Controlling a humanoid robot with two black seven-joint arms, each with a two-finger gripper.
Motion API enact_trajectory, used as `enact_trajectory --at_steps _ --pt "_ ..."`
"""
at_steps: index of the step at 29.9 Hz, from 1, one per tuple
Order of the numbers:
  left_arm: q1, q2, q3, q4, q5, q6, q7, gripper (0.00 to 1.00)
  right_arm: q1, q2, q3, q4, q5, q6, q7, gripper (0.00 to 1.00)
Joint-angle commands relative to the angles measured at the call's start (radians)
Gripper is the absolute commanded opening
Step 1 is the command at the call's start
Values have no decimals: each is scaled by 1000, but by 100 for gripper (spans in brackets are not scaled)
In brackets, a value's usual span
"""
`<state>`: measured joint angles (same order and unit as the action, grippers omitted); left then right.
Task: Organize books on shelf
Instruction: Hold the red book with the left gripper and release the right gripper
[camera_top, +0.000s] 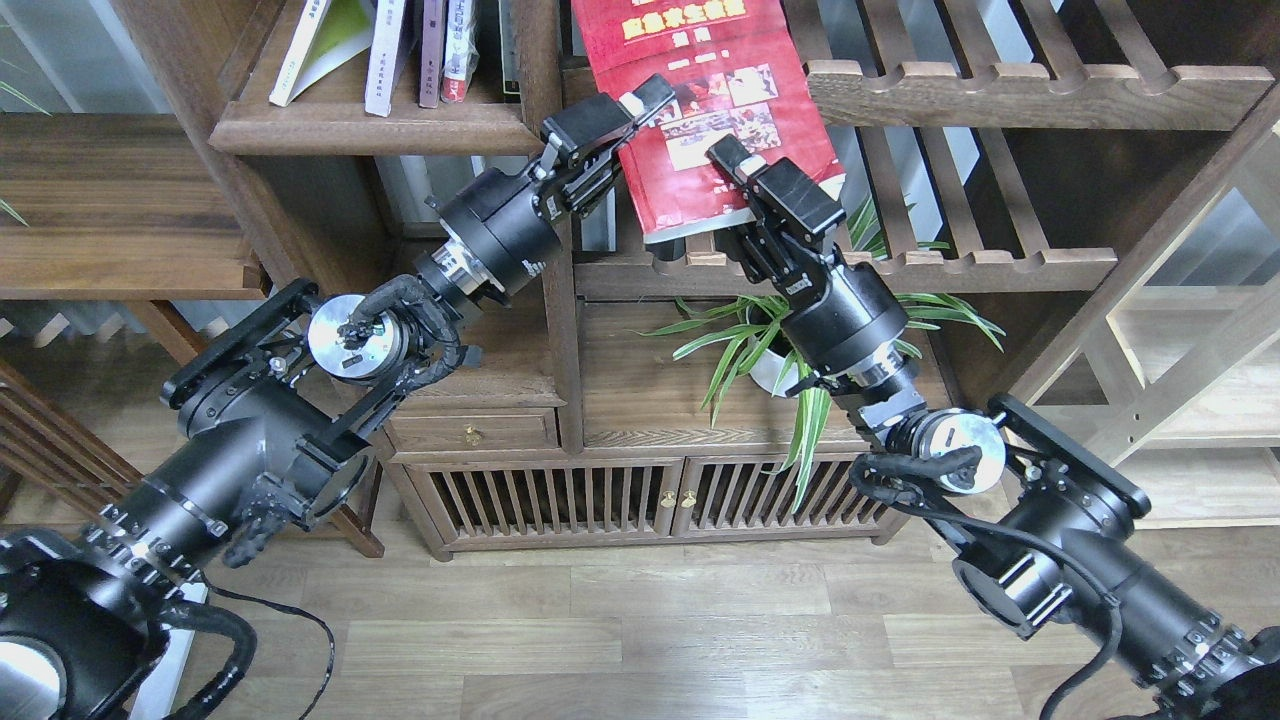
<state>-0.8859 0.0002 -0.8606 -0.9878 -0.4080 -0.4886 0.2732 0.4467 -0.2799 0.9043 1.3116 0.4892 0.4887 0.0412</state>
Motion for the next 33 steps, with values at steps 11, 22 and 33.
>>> enact_trajectory --at_steps 11,22,33 --pt "-1 0 9 -2 54 0 1 0 -34 -38 90 -12 -1 0 0 66" --pt "-8 0 -9 -73 334 0 24 1 -75 -91 134 -69 3 0 8 67" --pt "-27 147 -104 -322 578 0 18 1 -75 -91 125 -98 2 0 8 66"
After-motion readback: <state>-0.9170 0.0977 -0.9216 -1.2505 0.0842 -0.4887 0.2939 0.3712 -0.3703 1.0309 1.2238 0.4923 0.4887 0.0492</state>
